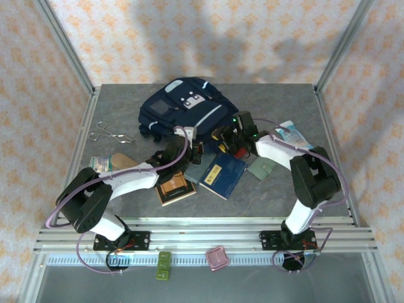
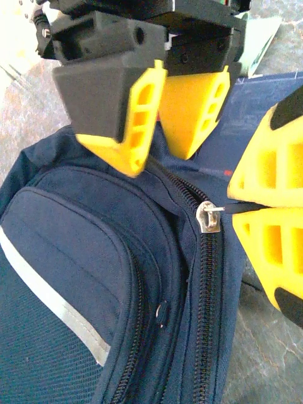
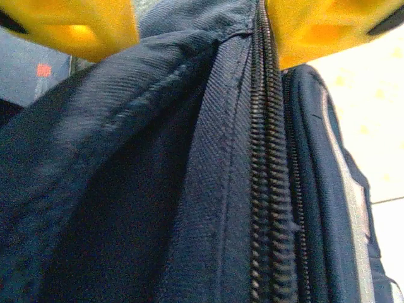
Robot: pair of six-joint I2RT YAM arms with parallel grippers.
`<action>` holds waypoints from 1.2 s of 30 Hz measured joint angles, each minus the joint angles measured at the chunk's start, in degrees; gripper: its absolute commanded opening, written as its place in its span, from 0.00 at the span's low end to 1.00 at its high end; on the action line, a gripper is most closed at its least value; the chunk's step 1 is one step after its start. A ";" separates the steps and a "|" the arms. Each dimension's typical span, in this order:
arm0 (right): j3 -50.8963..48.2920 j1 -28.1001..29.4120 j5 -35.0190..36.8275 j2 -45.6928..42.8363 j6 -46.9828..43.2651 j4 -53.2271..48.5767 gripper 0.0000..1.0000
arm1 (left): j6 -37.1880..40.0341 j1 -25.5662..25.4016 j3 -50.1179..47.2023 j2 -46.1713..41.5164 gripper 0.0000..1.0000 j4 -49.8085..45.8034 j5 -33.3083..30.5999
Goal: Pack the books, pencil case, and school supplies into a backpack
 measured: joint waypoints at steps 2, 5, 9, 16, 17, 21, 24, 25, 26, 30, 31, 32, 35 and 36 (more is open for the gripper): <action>0.20 0.11 -0.28 0.68 0.50 0.35 0.07 | 0.00 -0.02 0.00 0.09 0.00 -0.11 -0.76; 0.50 0.17 -0.37 0.68 0.63 1.20 0.00 | 0.02 0.00 -0.02 0.07 0.00 -0.17 -1.36; 0.57 -0.15 -0.37 0.26 0.42 1.25 0.00 | 0.00 1.84 -1.18 -0.81 0.00 0.04 -1.25; -1.68 -3.39 0.55 -5.27 0.39 2.78 0.00 | -0.02 10.54 -4.72 -4.48 0.00 0.28 -0.85; -1.99 -4.00 0.76 -5.99 0.42 2.95 0.00 | -0.02 11.52 -4.72 -4.48 0.00 0.28 -0.83; -2.93 -5.77 1.90 -7.54 0.35 3.15 0.00 | -0.02 14.75 -4.72 -4.28 0.00 0.28 -0.94; -3.02 -6.60 2.58 -7.54 0.13 3.13 0.00 | -0.02 17.62 -4.70 -2.69 0.00 0.31 -1.60; -3.02 -6.80 2.71 -7.52 -0.04 3.13 0.00 | -0.02 18.60 -4.68 -1.77 0.00 0.31 -1.64; -2.99 -6.84 2.64 -7.48 -0.26 3.15 0.00 | -0.02 18.99 -4.57 -1.01 0.00 0.28 -1.38; -2.62 -6.80 3.04 -6.19 -1.25 2.97 0.00 | -0.02 19.10 -3.69 0.81 0.00 0.26 -0.76; -1.95 -6.80 3.34 -5.42 -1.57 2.51 0.00 | -0.02 19.10 -3.30 1.09 0.00 0.26 -0.79; -1.09 -6.80 3.56 -4.70 -1.90 2.05 0.00 | 0.00 19.15 -2.84 1.42 0.00 0.24 -0.81; 3.56 -6.95 4.55 -1.68 -3.21 0.24 0.00 | 0.46 19.30 -0.09 3.08 0.00 -0.66 -1.05; 5.31 -7.08 4.81 -0.68 -3.58 -0.11 0.00 | 0.85 19.37 1.22 3.80 0.00 -1.20 -1.29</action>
